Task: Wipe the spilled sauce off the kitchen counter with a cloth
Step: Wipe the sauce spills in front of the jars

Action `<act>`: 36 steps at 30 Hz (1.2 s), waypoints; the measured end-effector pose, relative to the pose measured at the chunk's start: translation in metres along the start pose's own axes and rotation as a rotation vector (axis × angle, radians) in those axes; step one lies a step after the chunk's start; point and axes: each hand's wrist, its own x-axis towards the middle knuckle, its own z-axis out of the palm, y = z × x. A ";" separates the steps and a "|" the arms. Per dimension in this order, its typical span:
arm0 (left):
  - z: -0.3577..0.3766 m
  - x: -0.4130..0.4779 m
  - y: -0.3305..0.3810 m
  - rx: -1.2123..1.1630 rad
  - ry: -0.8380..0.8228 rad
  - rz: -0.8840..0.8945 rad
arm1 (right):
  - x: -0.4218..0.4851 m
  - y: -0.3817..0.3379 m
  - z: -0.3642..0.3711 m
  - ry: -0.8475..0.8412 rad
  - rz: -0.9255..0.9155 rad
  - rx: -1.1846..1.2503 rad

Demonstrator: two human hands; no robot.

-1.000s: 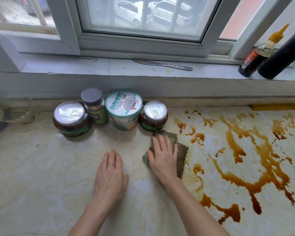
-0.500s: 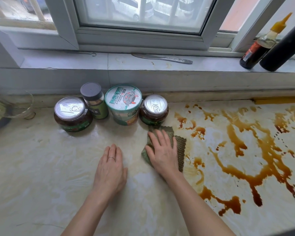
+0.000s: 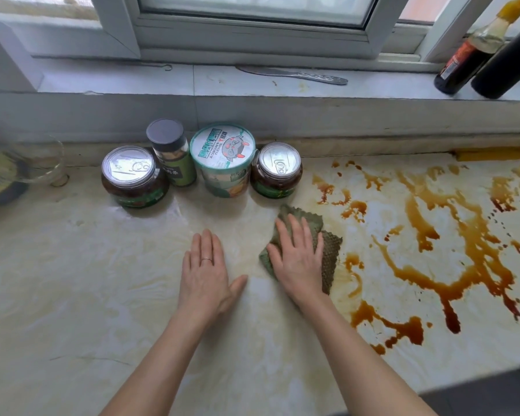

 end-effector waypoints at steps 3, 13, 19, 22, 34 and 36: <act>0.004 0.002 -0.003 0.007 -0.016 0.013 | -0.026 0.007 0.000 -0.046 -0.236 -0.011; -0.007 0.000 -0.008 -0.019 -0.057 0.083 | -0.065 -0.003 -0.001 0.011 -0.254 0.149; -0.007 0.000 -0.015 -0.008 -0.054 0.104 | -0.055 0.044 -0.012 0.110 -0.064 0.143; -0.006 0.000 -0.014 -0.012 -0.050 0.096 | -0.075 0.016 -0.006 0.070 -0.100 0.126; 0.002 -0.042 0.014 -0.206 0.115 0.155 | -0.123 0.019 -0.007 0.017 -0.287 0.086; 0.012 -0.055 0.025 -0.263 0.144 0.161 | -0.140 0.037 -0.009 -0.055 -0.502 0.078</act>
